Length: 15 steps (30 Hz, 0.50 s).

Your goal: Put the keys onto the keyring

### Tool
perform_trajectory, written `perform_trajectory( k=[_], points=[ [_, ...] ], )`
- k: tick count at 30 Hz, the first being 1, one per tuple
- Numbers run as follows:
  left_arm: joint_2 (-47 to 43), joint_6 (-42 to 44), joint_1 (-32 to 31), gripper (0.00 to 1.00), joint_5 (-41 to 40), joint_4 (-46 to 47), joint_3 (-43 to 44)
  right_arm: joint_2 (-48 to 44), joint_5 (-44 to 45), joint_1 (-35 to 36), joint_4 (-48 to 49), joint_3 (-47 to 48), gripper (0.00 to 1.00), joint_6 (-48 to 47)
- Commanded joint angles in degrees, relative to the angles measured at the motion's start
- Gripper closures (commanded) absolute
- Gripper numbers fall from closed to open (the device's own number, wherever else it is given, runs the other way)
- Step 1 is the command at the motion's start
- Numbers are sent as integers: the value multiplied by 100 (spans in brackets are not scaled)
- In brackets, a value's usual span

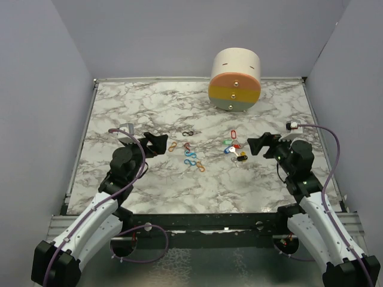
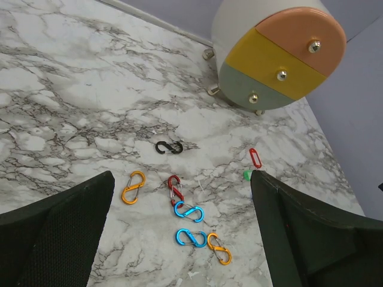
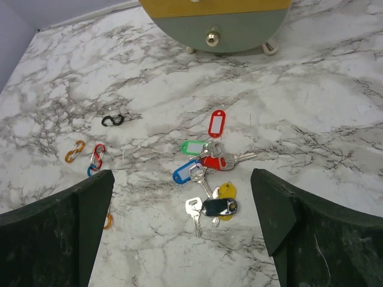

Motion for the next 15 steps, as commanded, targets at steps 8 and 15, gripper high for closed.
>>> perform_trajectory(
  k=[8, 15],
  points=[
    [-367, -177, -21, 1, 64, 361, -197, -88, 125, 6, -86, -67, 0, -70],
    [-1104, -555, -14, 1, -521, 330, -610, -89, 134, 7, -96, -75, 0, -82]
  ],
)
